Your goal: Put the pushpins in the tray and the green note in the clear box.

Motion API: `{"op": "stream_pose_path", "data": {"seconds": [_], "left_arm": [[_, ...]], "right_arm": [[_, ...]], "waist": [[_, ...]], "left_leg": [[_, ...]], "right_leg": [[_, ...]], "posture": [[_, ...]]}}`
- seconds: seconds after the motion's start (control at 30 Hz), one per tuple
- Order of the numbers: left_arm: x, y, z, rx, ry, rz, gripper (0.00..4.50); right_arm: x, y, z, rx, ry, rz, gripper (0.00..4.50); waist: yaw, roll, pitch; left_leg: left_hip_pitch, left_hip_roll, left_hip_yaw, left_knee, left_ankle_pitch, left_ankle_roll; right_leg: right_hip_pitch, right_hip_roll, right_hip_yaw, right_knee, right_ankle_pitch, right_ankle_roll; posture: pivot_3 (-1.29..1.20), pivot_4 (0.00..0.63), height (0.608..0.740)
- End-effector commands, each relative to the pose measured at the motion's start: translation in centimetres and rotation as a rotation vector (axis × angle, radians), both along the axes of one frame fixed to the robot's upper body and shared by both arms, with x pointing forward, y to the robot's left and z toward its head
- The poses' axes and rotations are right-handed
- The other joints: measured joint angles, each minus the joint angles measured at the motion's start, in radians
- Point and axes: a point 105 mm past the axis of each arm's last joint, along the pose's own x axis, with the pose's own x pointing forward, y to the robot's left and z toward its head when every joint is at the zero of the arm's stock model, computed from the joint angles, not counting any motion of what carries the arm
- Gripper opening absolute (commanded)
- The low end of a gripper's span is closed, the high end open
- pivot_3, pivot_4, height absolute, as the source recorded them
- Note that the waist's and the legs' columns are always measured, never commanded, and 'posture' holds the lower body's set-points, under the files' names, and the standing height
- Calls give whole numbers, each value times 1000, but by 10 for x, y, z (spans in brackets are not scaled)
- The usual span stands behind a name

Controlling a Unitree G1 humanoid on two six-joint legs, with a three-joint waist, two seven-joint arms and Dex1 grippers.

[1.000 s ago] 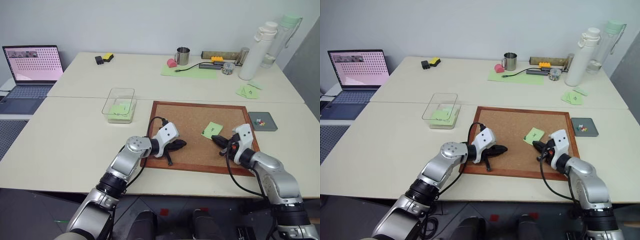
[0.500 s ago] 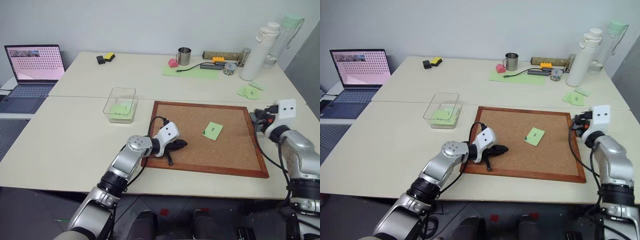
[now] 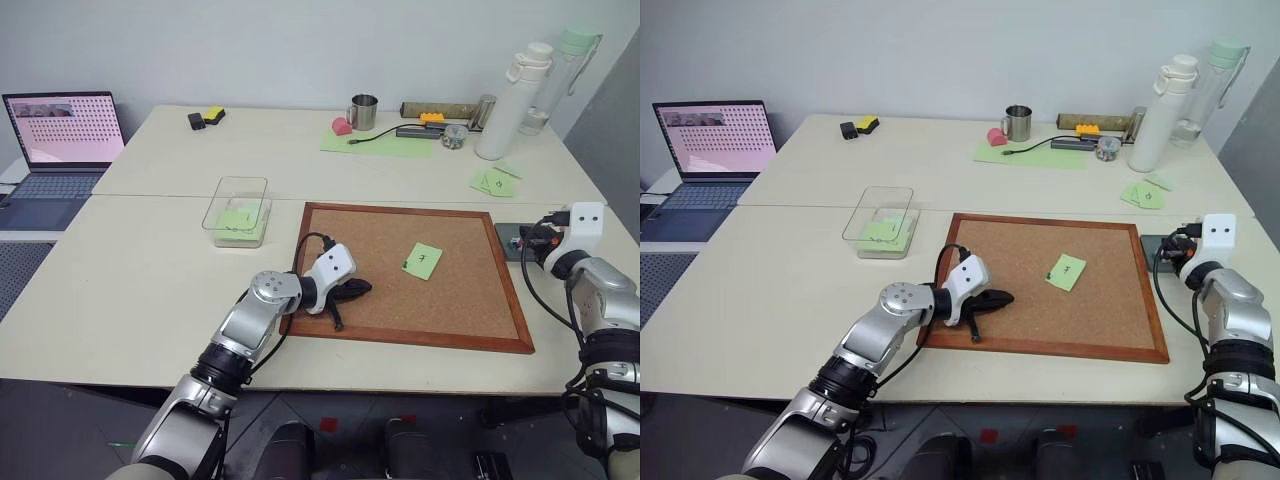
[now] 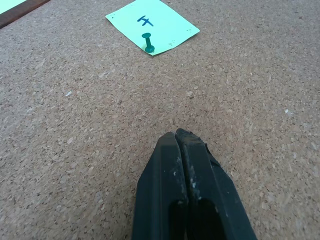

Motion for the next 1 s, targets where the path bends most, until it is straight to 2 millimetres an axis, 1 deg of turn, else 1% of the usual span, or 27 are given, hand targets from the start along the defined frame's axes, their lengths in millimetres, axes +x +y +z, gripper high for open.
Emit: {"op": "stream_pose_path", "data": {"seconds": [0.03, 0.13, 0.2, 0.27, 0.4, 0.5, 0.57, 0.63, 0.77, 1.0], "left_arm": [[5, 19, -14, 55, 36, 73, 0], [7, 21, -14, 57, 35, 76, 0], [7, 21, -13, 57, 34, 77, 0], [9, 21, -13, 58, 32, 78, 0], [13, 21, -11, 59, 28, 81, 0], [12, 22, -11, 61, 28, 79, 0], [12, 23, -11, 61, 29, 78, 0], [11, 23, -11, 61, 31, 79, 0], [11, 23, -10, 58, 30, 81, 0], [12, 27, -10, 58, 28, 94, 0]], "right_arm": [[2, -1, 29, -36, -96, 15, 1965], [0, 23, 31, -13, -122, 128, 1965], [-6, 60, 23, 31, -108, 276, 1965], [-14, 92, 14, 55, -93, 383, 1965], [-28, 139, 7, 61, -85, 522, 1965], [-37, 168, 4, 74, -71, 607, 1965], [-39, 179, 1, 71, -56, 629, 1965], [-37, 185, -6, 61, -29, 621, 1965], [-31, 188, -17, 41, 12, 592, 1965], [-31, 197, -27, 39, 54, 628, 1965]], "waist": [[0, 0, 0], [0, 0, 0], [0, 0, 0], [-1, 0, 0], [0, 0, 0], [1, 0, 0], [1, 0, 0], [1, 0, -1], [1, 0, 0], [0, 0, -1]], "left_leg": [[0, 0, 0, 0, 0, 0], [0, 0, 0, 0, 0, 0], [0, 0, 0, 0, 0, 0], [0, 1, -1, 0, 0, 0], [1, 1, -2, 0, 0, 0], [1, 0, -1, 1, 0, 0], [1, 1, -1, 1, 0, 0], [1, 1, -2, 1, 0, 0], [1, 1, -2, 0, 0, 0], [1, 1, -2, 0, 0, 0]], "right_leg": [[0, 0, 0, 0, 0, 0], [0, 0, 0, 0, 0, 0], [0, 0, 0, 0, 0, 0], [0, 1, 0, 1, 0, 0], [0, 1, 0, 2, 0, 0], [0, 1, 0, 2, 0, 0], [0, 1, 0, 2, 0, 0], [0, 1, -1, 2, 0, 0], [0, 1, -1, 2, 0, 0], [0, 1, 0, 2, 0, 0]], "posture": [[0, 150, 740], [0, 150, 740], [0, 150, 740], [0, 150, 740], [0, 150, 740], [0, 150, 740], [0, 150, 740], [0, 150, 740], [0, 150, 740], [0, 150, 740]]}}
